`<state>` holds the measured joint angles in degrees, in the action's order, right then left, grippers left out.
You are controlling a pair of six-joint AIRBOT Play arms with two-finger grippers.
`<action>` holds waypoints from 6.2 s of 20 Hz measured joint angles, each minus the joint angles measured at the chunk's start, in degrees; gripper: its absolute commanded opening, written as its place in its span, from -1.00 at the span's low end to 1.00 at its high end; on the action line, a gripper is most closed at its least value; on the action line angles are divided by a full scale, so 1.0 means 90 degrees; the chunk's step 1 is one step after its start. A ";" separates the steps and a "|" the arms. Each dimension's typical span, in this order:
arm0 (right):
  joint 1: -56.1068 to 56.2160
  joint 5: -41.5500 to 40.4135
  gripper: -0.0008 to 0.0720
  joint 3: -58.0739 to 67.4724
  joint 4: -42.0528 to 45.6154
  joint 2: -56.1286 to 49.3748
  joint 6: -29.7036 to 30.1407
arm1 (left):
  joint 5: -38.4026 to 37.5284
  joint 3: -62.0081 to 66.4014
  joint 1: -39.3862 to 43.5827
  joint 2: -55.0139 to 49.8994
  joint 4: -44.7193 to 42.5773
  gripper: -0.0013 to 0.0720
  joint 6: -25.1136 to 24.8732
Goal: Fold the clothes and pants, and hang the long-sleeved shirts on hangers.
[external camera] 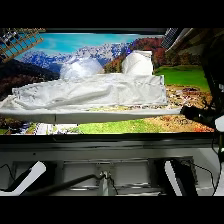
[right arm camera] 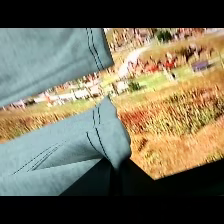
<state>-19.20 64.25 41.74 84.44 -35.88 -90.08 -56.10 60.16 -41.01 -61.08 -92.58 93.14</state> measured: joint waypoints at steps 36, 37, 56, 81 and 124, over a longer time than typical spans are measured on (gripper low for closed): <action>0.0386 -0.0189 0.42 0.6863 -0.1122 -0.8364 -0.0901 | 0.2220 0.2798 0.2108 -0.4255 0.0177 0.36 0.1865; 0.0389 -0.0073 0.42 0.6836 -0.1010 -0.8206 -0.0763 | 0.1921 0.2820 0.2038 -0.4146 0.0141 0.36 0.1734; 0.0386 -0.0529 0.31 0.2353 -0.0624 -0.3980 -0.0049 | 0.0993 0.1535 0.1231 -0.3820 0.2059 0.88 -0.0114; 0.0389 -0.3096 0.64 -0.1054 -0.3461 -0.3104 -0.0942 | 0.0418 0.1474 0.1251 -0.3072 0.1117 -0.90 0.0022; 0.0690 -0.0585 -0.89 0.2484 -0.1615 -0.4070 -0.0430 | 0.0148 0.0794 0.0930 -0.1678 -0.0947 -0.90 0.0374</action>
<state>-12.99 58.98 64.10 69.91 -72.51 -93.95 -54.76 67.31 -32.64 -76.18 -101.10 96.51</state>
